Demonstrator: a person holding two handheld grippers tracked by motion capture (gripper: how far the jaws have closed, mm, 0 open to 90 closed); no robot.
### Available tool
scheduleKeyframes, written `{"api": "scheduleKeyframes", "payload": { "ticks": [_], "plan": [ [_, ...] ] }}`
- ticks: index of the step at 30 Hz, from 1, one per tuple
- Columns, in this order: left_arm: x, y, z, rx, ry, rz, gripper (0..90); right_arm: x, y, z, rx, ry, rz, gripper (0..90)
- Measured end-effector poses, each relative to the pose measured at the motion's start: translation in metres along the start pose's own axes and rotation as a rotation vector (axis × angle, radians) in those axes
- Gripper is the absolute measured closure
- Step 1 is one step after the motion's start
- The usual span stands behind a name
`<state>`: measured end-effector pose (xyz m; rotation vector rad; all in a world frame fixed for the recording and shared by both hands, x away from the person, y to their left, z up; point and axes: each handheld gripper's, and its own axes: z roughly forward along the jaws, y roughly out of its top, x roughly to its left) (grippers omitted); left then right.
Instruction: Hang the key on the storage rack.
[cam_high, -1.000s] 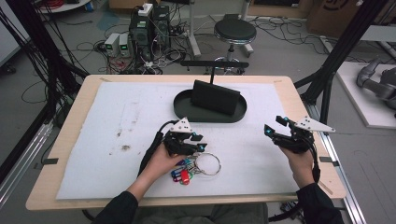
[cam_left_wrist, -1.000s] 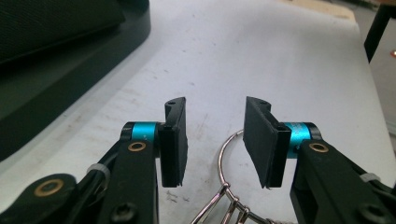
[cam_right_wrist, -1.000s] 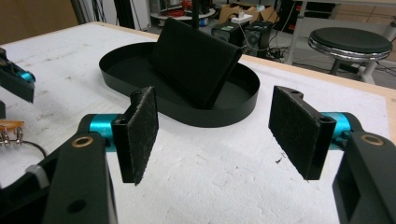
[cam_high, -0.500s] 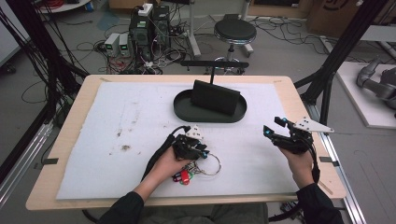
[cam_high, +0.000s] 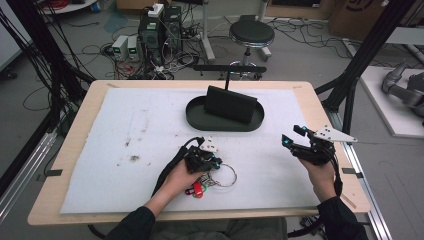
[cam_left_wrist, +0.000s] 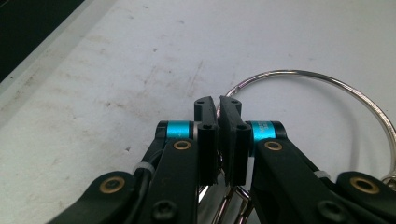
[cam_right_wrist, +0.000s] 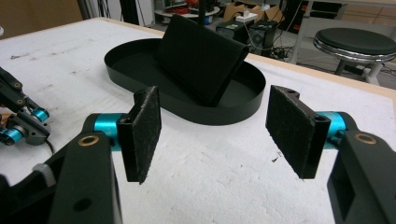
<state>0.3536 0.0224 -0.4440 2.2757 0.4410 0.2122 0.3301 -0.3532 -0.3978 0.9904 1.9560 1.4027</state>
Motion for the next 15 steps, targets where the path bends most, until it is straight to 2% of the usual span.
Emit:
{"api": "scheduleKeyframes", "payload": {
  "ticks": [2,8,12,15],
  "plan": [
    [0.001,0.001,-0.003,-0.027,0.006,0.002,85.7,0.000,0.000,0.000,-0.002,-0.001,-0.001,36.4],
    [0.004,0.003,-0.020,-0.163,0.049,-0.009,85.8,-0.001,0.000,-0.001,-0.007,-0.003,0.002,36.6],
    [0.005,0.005,-0.034,-0.243,0.088,0.015,86.0,-0.001,0.000,-0.001,-0.009,-0.007,0.001,36.6],
    [0.005,0.005,-0.042,-0.294,0.095,0.036,86.1,-0.001,0.000,-0.002,-0.011,-0.007,0.001,36.6]
  ]
}}
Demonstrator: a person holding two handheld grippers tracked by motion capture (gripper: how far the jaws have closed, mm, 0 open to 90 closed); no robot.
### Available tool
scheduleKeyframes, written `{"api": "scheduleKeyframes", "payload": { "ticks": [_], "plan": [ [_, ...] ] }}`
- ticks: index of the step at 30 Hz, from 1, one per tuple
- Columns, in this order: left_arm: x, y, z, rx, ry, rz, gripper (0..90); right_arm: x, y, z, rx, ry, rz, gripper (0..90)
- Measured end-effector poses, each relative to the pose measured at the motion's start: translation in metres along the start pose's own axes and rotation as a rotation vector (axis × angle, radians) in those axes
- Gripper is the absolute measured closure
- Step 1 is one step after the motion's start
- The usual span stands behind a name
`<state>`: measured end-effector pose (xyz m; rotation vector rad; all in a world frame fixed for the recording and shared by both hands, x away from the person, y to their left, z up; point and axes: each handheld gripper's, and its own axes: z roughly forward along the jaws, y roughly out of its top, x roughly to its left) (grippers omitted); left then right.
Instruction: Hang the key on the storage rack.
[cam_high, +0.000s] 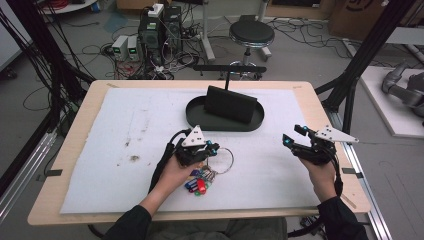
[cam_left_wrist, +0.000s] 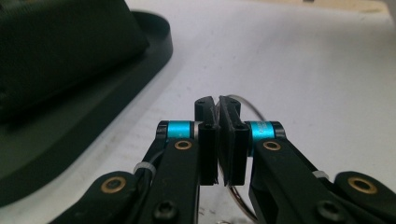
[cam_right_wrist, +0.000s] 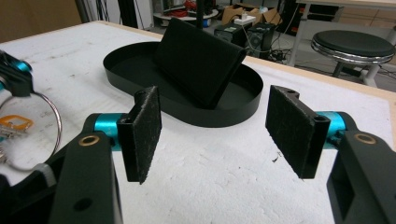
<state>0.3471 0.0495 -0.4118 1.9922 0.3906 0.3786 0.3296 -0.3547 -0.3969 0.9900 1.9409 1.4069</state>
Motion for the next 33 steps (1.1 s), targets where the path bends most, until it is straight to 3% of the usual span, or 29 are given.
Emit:
{"api": "scheduleKeyframes", "payload": {
  "ticks": [7,12,18,26,33],
  "plan": [
    [-0.0075,0.0030,-0.0071,-0.039,-0.039,0.042,85.9,0.0010,0.0002,0.0004,0.001,0.004,0.001,36.5],
    [-0.0104,0.0015,-0.0081,-0.048,-0.069,0.035,85.3,0.0011,0.0002,0.0008,0.001,0.006,0.001,36.6],
    [-0.0097,-0.0024,-0.0047,-0.002,-0.106,0.021,77.4,0.0009,0.0001,0.0014,0.004,0.009,0.003,36.5],
    [-0.0073,-0.0054,-0.0052,0.019,-0.131,0.016,83.6,0.0001,0.0000,0.0017,0.001,0.014,0.005,36.5],
    [-0.0049,-0.0067,-0.0085,0.028,-0.127,0.015,85.8,0.0001,-0.0002,0.0016,0.003,0.016,0.009,36.5]
  ]
}}
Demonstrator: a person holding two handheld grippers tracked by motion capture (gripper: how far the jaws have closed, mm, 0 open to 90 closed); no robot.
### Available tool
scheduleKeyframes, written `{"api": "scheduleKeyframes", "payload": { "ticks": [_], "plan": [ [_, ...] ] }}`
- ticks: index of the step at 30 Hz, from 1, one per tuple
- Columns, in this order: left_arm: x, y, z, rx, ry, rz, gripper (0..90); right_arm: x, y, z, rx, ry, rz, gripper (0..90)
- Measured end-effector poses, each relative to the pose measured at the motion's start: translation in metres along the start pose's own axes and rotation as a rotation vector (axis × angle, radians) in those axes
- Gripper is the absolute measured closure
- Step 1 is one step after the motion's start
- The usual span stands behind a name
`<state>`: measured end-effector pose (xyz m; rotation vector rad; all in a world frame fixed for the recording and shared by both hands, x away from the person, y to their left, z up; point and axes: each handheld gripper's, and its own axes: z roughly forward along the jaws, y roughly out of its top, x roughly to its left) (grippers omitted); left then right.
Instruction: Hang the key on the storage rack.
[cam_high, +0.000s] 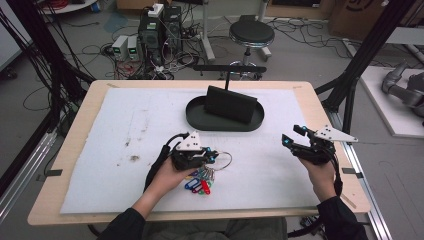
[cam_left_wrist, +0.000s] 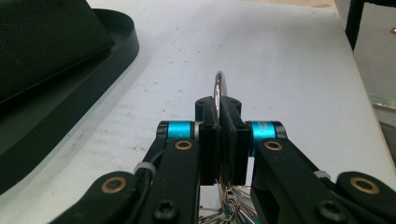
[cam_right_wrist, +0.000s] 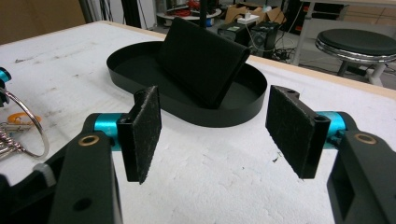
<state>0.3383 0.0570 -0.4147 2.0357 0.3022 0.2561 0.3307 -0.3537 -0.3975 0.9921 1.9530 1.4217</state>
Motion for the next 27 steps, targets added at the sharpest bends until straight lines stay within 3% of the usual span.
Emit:
{"api": "scheduleKeyframes", "payload": {
  "ticks": [16,27],
  "plan": [
    [0.004,0.014,-0.024,-0.115,0.052,0.035,86.3,-0.001,-0.001,0.001,-0.003,0.003,0.005,35.9],
    [0.013,0.025,-0.045,-0.186,0.082,0.025,86.3,-0.003,-0.001,0.001,-0.007,-0.006,0.017,35.7]
  ]
}}
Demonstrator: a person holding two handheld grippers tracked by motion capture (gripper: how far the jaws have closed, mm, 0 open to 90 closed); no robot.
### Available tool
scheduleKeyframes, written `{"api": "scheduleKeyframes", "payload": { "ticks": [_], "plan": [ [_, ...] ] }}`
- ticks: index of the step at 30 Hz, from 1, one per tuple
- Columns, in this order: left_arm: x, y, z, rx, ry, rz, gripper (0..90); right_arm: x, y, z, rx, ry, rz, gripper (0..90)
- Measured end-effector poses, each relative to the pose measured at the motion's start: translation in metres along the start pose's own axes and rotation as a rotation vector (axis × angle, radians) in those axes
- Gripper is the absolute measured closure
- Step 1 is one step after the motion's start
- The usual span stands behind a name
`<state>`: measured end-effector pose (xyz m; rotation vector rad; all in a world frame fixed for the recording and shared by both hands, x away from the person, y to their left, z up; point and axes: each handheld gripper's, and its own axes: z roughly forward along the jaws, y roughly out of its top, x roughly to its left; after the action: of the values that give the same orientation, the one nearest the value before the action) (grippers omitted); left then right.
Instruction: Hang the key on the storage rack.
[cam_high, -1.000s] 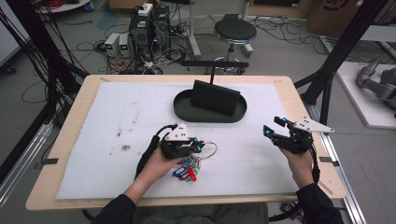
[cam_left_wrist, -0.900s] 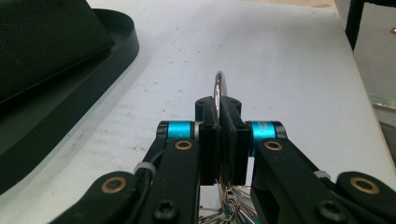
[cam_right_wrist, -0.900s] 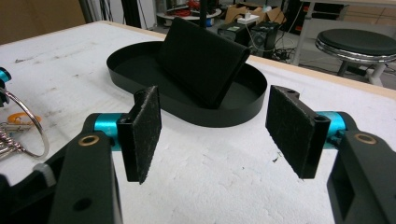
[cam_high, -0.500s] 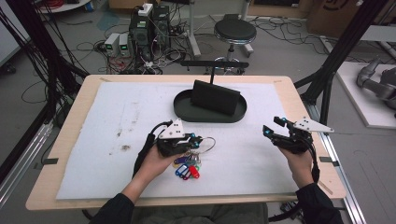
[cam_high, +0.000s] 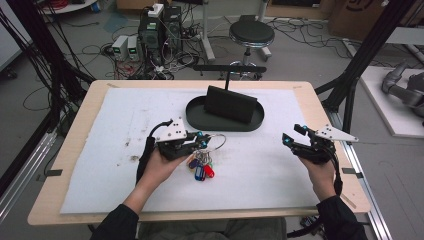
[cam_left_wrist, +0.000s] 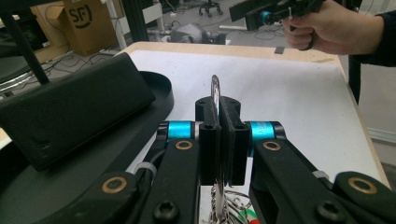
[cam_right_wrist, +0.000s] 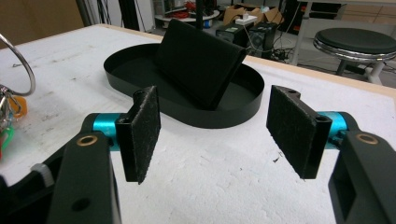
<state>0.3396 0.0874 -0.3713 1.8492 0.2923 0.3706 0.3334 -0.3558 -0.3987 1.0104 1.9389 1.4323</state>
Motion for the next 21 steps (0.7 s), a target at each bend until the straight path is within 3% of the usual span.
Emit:
{"api": "scheduleKeyframes", "payload": {
  "ticks": [21],
  "plan": [
    [0.025,0.030,-0.018,-0.082,0.080,0.002,86.2,-0.002,0.000,0.002,0.003,-0.008,0.007,35.7]
  ]
}}
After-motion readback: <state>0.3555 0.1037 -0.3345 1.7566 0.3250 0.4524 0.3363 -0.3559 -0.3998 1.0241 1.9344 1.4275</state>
